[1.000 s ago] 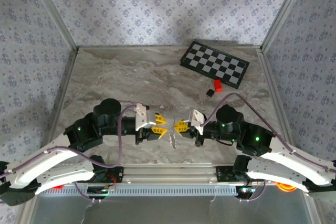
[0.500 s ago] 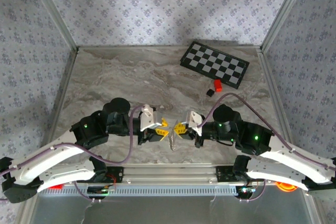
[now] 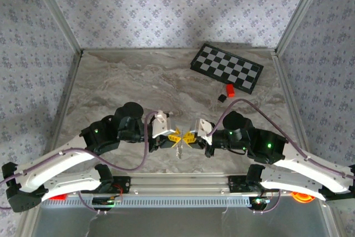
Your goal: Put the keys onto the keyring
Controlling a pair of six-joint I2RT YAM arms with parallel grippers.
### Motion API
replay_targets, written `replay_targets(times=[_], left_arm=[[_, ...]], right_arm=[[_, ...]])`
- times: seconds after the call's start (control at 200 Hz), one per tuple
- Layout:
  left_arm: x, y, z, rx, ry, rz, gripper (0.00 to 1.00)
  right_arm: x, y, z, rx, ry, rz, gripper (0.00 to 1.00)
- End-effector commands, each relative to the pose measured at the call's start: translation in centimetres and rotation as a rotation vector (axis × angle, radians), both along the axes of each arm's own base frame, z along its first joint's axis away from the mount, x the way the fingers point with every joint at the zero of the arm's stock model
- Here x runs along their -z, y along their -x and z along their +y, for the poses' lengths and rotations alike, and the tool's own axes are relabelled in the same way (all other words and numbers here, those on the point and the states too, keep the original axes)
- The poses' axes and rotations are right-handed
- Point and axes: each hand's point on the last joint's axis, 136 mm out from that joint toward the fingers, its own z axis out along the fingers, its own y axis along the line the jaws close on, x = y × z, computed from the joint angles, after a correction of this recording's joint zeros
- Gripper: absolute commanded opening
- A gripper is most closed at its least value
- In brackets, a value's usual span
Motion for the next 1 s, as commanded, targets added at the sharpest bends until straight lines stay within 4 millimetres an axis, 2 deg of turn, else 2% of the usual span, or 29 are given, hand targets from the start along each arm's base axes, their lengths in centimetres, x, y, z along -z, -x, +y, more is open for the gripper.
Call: replay_targets(times=[0.0, 0.335, 0.6, 0.995], left_arm=[[-2.71, 0.32, -0.31, 0.029, 0.071, -0.045, 0.21], [-2.8, 0.48, -0.22, 0.034, 0.076, -0.046, 0.15], [-2.81, 0.89, -0.15, 0.056, 0.078, -0.043, 0.13], [-2.8, 0.9, -0.16, 0.056, 0.08, -0.046, 0.0]], right_arm=[[-1.83, 0.07, -0.05, -0.002, -0.029, -0.033, 0.0], [-2.02, 0.4, -0.14, -0.013, -0.035, -0.037, 0.0], [-1.26, 0.02, 0.26, -0.001, 0.0, -0.032, 0.0], [-1.43, 0.13, 0.08, 0.002, -0.006, -0.038, 0.0]])
